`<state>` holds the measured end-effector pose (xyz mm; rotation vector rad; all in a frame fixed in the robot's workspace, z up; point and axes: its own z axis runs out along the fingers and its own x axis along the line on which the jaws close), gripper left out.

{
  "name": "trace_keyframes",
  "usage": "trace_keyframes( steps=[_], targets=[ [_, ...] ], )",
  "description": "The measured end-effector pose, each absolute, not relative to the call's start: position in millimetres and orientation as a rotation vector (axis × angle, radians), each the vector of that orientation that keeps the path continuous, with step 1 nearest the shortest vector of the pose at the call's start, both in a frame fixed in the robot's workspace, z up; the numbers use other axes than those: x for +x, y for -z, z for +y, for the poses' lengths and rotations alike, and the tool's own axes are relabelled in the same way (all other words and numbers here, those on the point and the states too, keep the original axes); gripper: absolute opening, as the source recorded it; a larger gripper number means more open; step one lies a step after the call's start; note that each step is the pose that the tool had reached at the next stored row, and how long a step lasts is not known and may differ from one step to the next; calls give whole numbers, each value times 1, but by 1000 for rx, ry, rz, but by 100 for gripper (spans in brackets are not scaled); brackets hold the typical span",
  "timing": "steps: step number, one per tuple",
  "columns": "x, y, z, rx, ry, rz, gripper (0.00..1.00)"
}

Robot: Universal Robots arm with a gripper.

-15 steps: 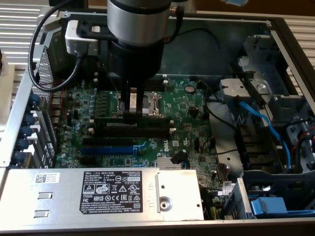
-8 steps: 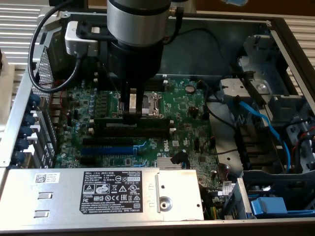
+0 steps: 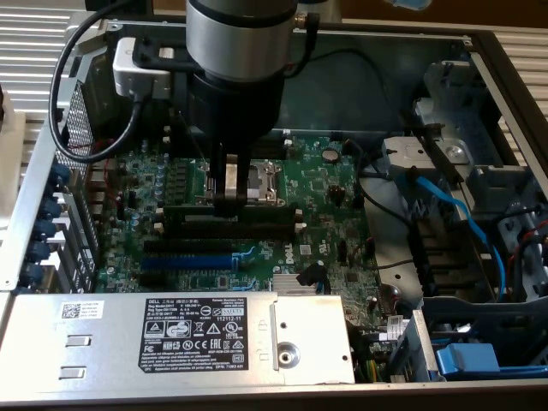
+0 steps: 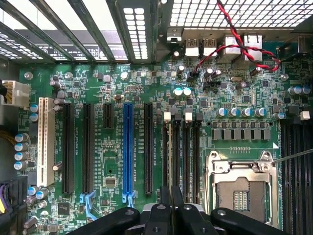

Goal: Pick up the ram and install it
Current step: 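Insert the ram into the slot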

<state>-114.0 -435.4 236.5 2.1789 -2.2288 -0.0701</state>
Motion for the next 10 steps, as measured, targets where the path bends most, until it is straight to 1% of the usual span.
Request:
trace_keyframes(
  steps=[10],
  targets=[
    [-114,-236,-435,2179,70,-2228,12]
  ],
)
